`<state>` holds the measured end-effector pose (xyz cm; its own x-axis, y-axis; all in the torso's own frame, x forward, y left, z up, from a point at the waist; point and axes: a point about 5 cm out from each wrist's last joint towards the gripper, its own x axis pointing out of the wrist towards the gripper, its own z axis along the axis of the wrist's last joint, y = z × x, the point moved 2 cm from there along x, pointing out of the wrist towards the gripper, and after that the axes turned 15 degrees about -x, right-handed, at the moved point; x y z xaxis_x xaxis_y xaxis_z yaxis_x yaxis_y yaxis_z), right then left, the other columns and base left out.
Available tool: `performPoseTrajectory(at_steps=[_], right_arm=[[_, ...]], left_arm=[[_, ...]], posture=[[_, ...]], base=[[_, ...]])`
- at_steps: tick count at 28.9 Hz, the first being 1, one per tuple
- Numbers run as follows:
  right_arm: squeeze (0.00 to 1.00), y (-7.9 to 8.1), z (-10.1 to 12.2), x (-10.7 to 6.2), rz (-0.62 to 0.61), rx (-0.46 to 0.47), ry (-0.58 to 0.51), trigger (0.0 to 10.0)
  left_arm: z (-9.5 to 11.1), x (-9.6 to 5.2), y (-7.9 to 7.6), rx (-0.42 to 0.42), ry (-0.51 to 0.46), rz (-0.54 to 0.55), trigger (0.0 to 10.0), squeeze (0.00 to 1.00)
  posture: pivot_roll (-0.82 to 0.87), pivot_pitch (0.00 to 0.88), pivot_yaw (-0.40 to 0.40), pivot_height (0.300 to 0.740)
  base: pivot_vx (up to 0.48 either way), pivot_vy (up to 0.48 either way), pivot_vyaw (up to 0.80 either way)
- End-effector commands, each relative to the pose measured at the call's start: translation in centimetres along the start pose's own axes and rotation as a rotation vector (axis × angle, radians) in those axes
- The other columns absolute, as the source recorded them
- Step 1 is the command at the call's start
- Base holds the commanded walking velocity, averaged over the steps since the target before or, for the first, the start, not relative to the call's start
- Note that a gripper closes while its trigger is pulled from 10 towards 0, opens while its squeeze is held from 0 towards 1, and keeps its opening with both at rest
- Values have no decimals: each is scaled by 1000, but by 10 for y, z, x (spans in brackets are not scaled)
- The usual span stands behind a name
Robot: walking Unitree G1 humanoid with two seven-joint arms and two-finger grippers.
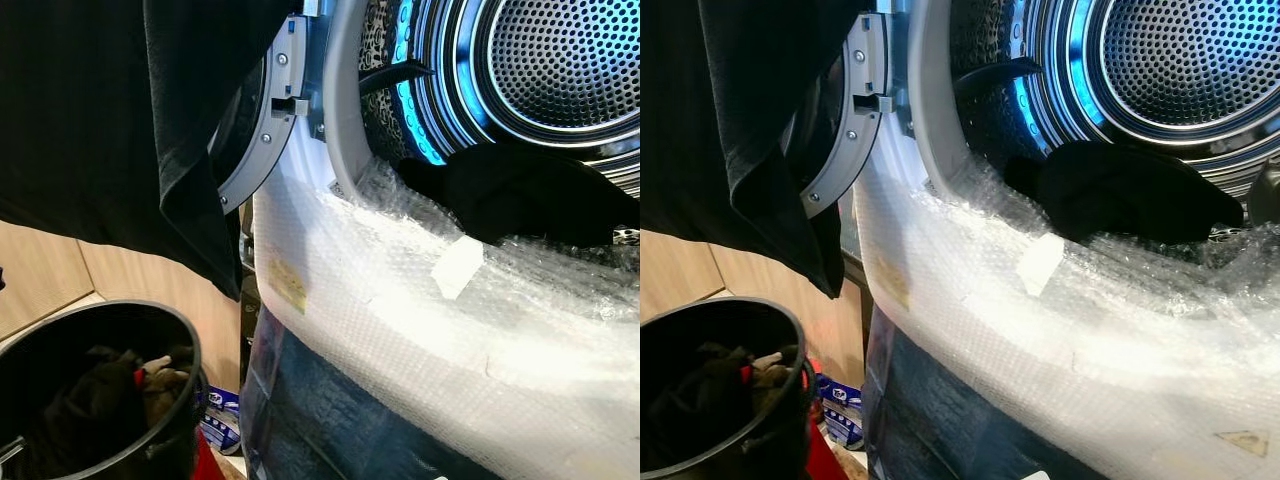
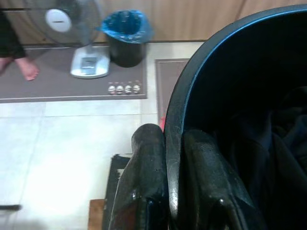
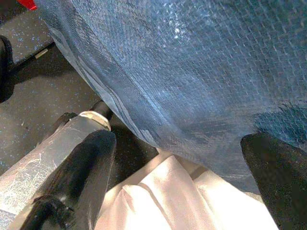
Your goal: Clothes washing
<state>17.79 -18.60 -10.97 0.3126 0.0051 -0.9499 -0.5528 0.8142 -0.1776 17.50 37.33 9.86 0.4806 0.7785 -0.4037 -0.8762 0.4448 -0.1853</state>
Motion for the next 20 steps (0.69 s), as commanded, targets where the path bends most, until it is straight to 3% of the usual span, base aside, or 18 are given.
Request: performPoseTrajectory(at_steps=[1, 9, 10, 11, 15, 16, 17, 20], right_arm=[[0, -5, 2, -1, -11, 8, -8, 10000], [0, -6, 1, -1, -13, 16, -8, 10000], [0, -6, 1, -1, -13, 17, -5, 10000], [0, -6, 0, -1, -14, 17, -3, 10000], [0, -6, -2, -1, -14, 17, 1, 10000], [0, -6, -2, -1, -14, 17, 2, 10000], [0, -6, -2, -1, -13, 18, 2, 10000], [0, -7, -1, -1, -13, 17, -1, 10000]], left_arm=[[17, 0, 13, 9, -94, 75, 0, 0], [18, 2, 14, 29, -106, 94, 275, 0], [19, 2, 15, 30, -109, 100, 7529, 0], [19, 2, 15, 30, -110, 104, 9725, 0], [19, 3, 18, 28, -114, 116, 10000, 0], [19, 3, 18, 29, -116, 118, 10000, 94], [20, 3, 19, 29, -123, 126, 10000, 1000], [22, 3, 22, 26, -137, 134, 10000, 1000]], posture=[[144, 0, -131, 740], [137, 0, -130, 740], [138, 0, -133, 740], [138, 0, -133, 740], [138, 0, -133, 740], [138, 0, -133, 740], [139, 0, -136, 740], [141, 0, -137, 740]], base=[[0, 0, 0], [0, 0, 0], [0, 0, 0], [0, 0, 0], [0, 0, 0], [0, 0, 0], [0, 0, 0], [0, 0, 0]])
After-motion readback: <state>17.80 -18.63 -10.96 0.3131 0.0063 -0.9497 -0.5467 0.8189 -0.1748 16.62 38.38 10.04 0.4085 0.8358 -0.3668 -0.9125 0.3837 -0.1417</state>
